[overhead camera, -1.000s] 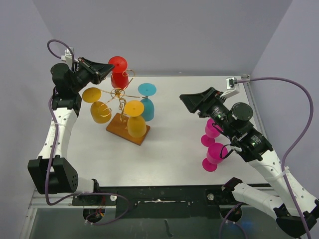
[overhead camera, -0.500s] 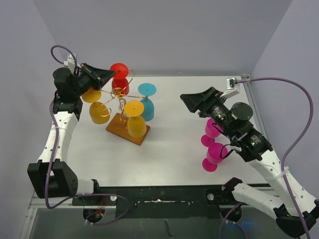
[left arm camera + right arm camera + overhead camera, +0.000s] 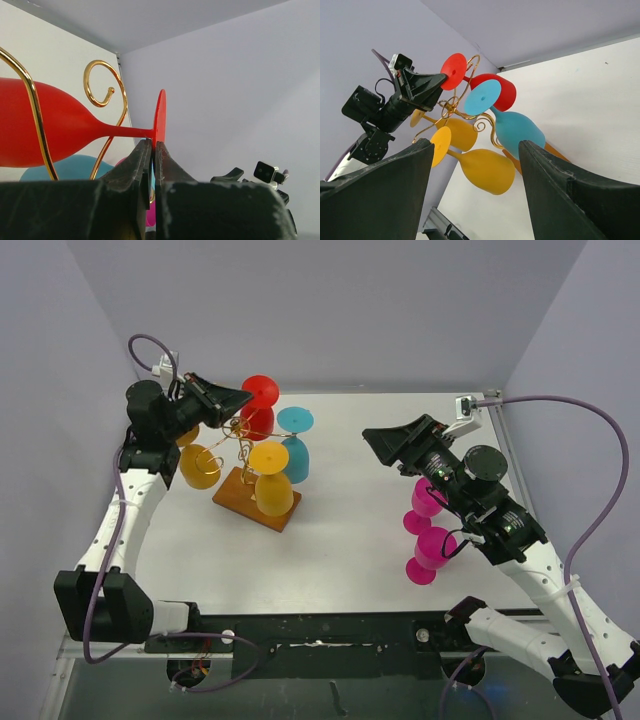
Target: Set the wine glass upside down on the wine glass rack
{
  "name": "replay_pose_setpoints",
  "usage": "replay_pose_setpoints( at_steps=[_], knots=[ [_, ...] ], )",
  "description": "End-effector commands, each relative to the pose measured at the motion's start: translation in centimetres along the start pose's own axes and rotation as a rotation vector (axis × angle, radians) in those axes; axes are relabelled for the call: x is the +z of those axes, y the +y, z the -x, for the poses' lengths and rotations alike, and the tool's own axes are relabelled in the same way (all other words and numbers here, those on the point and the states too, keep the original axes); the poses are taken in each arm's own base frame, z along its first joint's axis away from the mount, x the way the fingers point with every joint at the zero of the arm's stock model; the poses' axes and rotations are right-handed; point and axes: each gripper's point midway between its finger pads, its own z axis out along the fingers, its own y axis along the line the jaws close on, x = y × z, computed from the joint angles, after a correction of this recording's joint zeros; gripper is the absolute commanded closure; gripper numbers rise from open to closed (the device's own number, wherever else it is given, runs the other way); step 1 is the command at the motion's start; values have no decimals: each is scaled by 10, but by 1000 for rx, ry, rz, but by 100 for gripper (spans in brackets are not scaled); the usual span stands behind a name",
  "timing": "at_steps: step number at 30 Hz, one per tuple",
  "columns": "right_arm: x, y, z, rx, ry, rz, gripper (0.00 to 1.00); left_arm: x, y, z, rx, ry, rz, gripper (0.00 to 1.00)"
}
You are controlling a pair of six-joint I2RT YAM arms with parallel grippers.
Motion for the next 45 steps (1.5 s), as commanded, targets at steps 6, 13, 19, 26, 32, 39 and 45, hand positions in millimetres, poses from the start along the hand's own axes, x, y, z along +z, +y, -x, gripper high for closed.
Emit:
replay_pose_setpoints(
  at_steps=[6, 13, 19, 26, 32, 39, 45],
  knots=[
    [-6, 8, 17, -7, -57, 19, 31, 14, -38, 11, 95, -24, -86, 100],
    [-6, 7, 19, -9, -64, 18, 31, 32, -41, 18, 110, -34, -74, 100],
    [-7, 6, 20, -14, -67, 13, 31, 39, -41, 28, 133, -55, -56, 100],
    [-7, 3, 21, -14, -71, 2, 31, 37, -29, 41, 155, -101, -3, 100],
    [-5, 1, 19, -9, -64, -2, 31, 28, -27, 48, 194, -133, 27, 100],
    [-3, 0, 16, -3, -55, -2, 31, 21, -22, 53, 196, -146, 44, 100],
    [-2, -1, 15, 2, -53, -2, 31, 17, -21, 53, 212, -160, 57, 100]
  ],
)
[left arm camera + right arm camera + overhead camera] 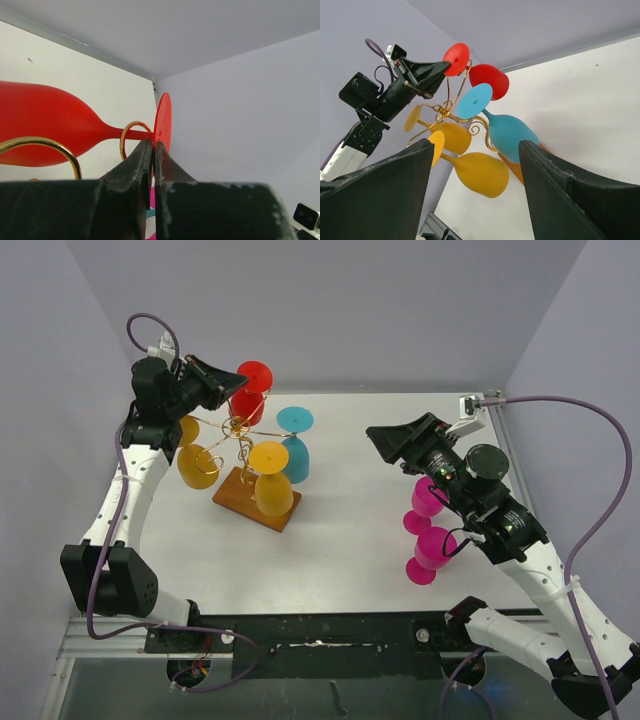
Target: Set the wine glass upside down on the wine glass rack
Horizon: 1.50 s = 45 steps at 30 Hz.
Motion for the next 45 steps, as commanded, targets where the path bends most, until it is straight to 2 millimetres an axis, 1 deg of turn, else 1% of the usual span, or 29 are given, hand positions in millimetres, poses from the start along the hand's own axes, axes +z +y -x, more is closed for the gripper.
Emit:
replay_pose_setpoints(
  at_steps=[1, 3, 6, 14, 22, 28, 30, 38, 45],
  knots=[
    [-3, 8, 10, 4, -36, 28, 31, -21, -36, 20, 96, -86, -69, 100],
    [-3, 8, 10, 7, -35, 29, 31, -22, -34, 19, 105, -84, -56, 100],
    [-2, 8, 9, 10, -34, 31, 31, -23, -28, 22, 119, -108, -19, 100],
    [-2, 6, 7, 15, -31, 28, 31, -25, -14, 21, 149, -105, 43, 99],
    [-2, 6, 8, 16, -33, 26, 31, -28, -9, 23, 166, -120, 80, 89],
    [-1, 5, 7, 19, -32, 26, 31, -30, -4, 25, 185, -126, 115, 85],
    [-1, 5, 7, 21, -33, 23, 31, -31, -7, 25, 193, -125, 109, 82],
    [0, 1, 8, 20, -34, 4, 31, -40, -9, 27, 224, -136, 134, 67],
    [-2, -6, 12, 12, -45, -22, 31, -51, -18, 28, 253, -133, 145, 60]
  ],
)
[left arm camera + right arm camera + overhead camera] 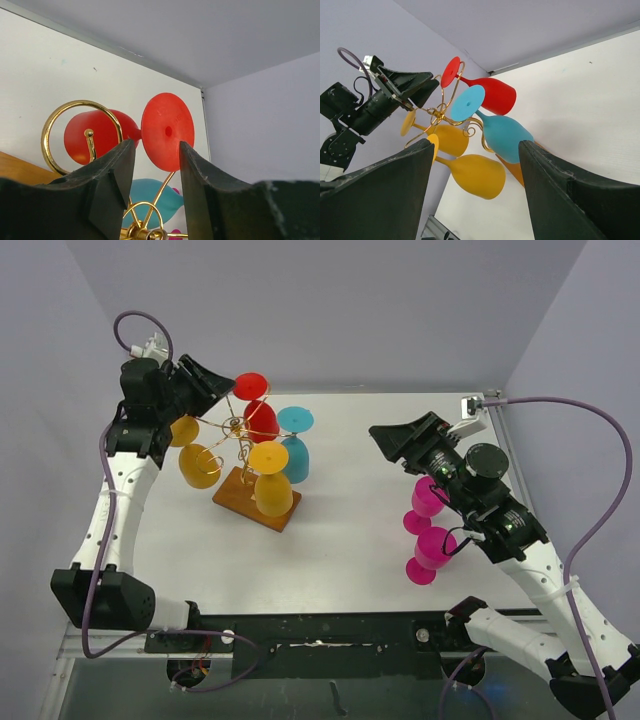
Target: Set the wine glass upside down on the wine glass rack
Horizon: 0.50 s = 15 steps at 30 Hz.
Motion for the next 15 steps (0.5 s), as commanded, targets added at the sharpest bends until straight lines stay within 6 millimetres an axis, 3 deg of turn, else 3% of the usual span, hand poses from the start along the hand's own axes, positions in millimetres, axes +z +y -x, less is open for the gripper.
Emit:
replay_pose_setpoints(
  at_steps=[1, 9, 15],
  knots=[
    [-3, 2, 10, -9, -40, 5, 31, -26, -29, 25, 73, -79, -42, 59],
    [-13, -16, 15, -44, -61, -79, 31, -62, -62, 33, 197, -111, -128, 45],
    [-34, -51, 14, -138, -53, -240, 30, -97, -72, 15, 369, -96, -202, 39]
  ],
)
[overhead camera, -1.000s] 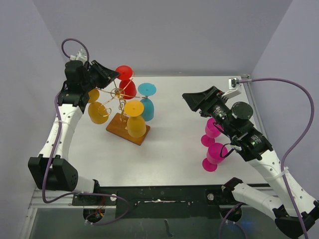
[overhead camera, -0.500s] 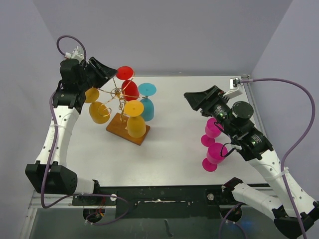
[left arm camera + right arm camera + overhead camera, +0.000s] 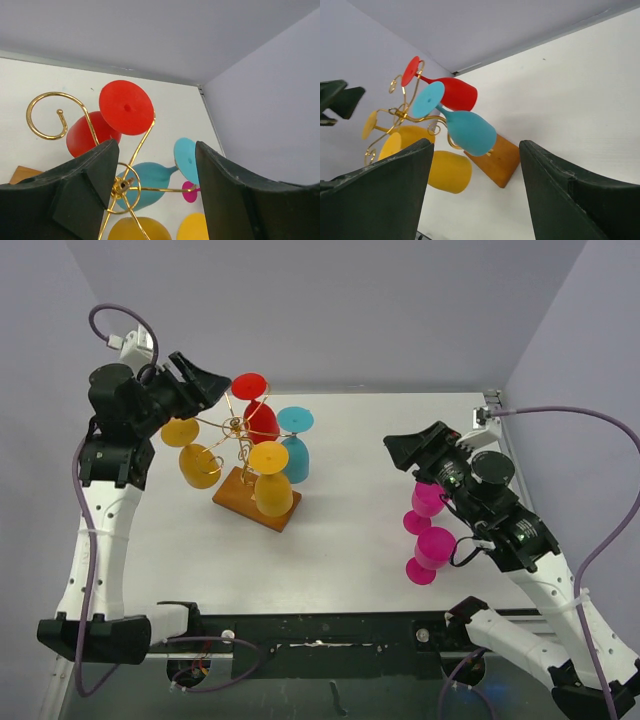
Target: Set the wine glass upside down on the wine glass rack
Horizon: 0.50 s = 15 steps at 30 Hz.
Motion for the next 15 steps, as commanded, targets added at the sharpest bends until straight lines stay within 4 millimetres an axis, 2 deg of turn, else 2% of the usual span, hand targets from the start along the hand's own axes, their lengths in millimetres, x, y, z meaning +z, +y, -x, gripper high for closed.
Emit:
replay_pose_setpoints(
  at_steps=[1, 8, 11, 15],
  knots=[
    [-19, -33, 9, -97, -33, -150, 30, -44, -33, 7, 213, -52, -116, 38],
    [-45, -85, -8, -223, 76, -384, 30, -93, -28, -22, 397, -99, -71, 32],
    [-51, -97, -11, -280, 134, -458, 30, -119, -26, -31, 443, -138, -54, 27],
    [-46, -111, -19, -325, 203, -541, 30, -143, -24, -48, 502, -161, -67, 24]
  ],
)
